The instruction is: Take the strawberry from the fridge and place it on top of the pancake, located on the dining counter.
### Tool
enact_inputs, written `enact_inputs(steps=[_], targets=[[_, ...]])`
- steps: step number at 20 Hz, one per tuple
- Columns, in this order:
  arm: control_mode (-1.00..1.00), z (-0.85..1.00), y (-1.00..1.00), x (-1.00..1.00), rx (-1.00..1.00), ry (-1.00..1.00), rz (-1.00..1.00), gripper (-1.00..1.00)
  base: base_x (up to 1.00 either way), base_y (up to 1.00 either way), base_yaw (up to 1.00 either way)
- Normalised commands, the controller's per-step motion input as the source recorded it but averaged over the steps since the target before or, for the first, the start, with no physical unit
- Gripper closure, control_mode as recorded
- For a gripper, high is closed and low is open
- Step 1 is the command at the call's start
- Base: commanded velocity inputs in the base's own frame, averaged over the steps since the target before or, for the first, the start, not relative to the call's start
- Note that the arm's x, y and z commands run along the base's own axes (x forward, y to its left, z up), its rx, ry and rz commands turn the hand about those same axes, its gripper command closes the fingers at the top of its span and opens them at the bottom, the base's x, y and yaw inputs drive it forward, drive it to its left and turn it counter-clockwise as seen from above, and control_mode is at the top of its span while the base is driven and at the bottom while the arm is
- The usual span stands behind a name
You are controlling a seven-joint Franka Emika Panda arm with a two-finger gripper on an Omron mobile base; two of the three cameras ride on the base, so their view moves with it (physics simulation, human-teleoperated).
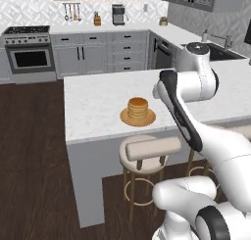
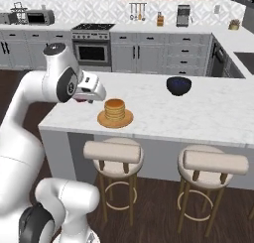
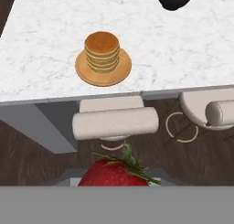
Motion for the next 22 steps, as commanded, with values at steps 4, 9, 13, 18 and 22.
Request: enact_inputs(steps=[4,9,13,18,22], targets=[[-1.00,-0.02,0.00,1.00,0.19,0.00,0.10,1.00,0.00,0.00,0.00],[-1.00,-0.11,0.00,1.00,0.16,0.02,0.03,1.00,0.00,0.00,0.00],[-1.00,-0.26,0.09,1.00,0.01,0.14,0.00,1.00,0.00,0.00,0.00],[-1.00,-0.32,0.22,0.92,-0.02,0.20,-0.08,1.00,0.00,0.00,0.00],[-1.00,-0.44,0.00,0.45,0.00,0.20,-0.07,1.00,0.00,0.00,0.00]])
